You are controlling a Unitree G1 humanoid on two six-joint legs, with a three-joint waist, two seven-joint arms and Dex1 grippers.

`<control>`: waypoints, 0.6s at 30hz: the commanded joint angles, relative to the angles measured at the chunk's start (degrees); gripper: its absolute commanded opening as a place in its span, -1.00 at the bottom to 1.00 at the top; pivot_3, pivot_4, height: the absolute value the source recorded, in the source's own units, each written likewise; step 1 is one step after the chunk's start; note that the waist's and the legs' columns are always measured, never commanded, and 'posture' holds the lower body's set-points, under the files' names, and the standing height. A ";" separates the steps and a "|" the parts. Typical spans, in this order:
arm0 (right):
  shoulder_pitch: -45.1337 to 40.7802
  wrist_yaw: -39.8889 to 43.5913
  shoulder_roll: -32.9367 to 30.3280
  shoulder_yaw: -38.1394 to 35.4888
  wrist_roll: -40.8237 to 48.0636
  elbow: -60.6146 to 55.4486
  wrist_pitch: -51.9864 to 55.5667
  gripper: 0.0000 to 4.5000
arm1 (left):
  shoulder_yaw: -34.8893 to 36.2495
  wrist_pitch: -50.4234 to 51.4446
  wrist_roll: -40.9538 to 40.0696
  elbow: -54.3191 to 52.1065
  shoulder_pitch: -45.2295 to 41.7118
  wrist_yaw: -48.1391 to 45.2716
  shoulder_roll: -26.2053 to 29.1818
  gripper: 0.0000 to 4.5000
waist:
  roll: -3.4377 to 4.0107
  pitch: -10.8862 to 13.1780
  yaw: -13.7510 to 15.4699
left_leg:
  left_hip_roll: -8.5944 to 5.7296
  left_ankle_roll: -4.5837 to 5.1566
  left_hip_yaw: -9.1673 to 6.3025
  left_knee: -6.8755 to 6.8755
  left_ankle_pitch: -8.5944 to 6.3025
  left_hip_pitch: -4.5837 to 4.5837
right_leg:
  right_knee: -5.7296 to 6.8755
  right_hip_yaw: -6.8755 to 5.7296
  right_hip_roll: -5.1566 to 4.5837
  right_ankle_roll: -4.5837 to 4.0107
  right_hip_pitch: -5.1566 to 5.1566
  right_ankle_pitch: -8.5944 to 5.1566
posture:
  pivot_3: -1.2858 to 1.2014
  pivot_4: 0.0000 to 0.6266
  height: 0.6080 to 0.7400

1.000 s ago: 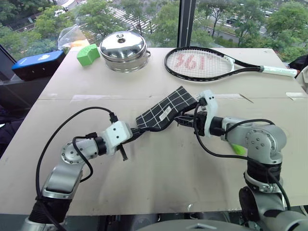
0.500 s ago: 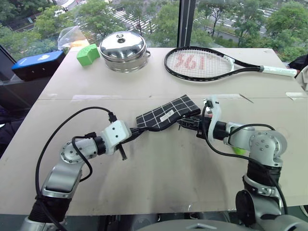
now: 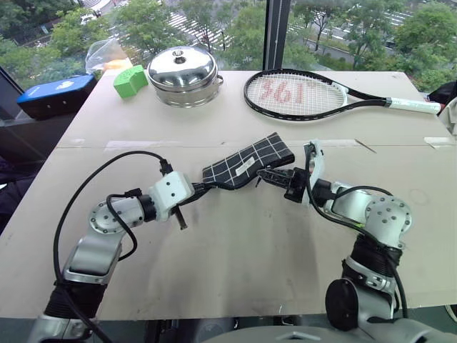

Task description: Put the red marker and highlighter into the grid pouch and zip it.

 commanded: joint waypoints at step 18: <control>0.53 -2.41 0.77 6.43 1.62 -2.59 -2.08 -0.96 | 1.95 15.95 -6.07 -8.29 -4.20 5.03 -2.85 -1.00 | -0.05 -0.03 -0.04 | 0.01 -0.01 -0.01 0.00 0.01 0.00 | 0.00 0.15 0.12 0.00 0.00 0.00 | 0.03 -0.52 1.00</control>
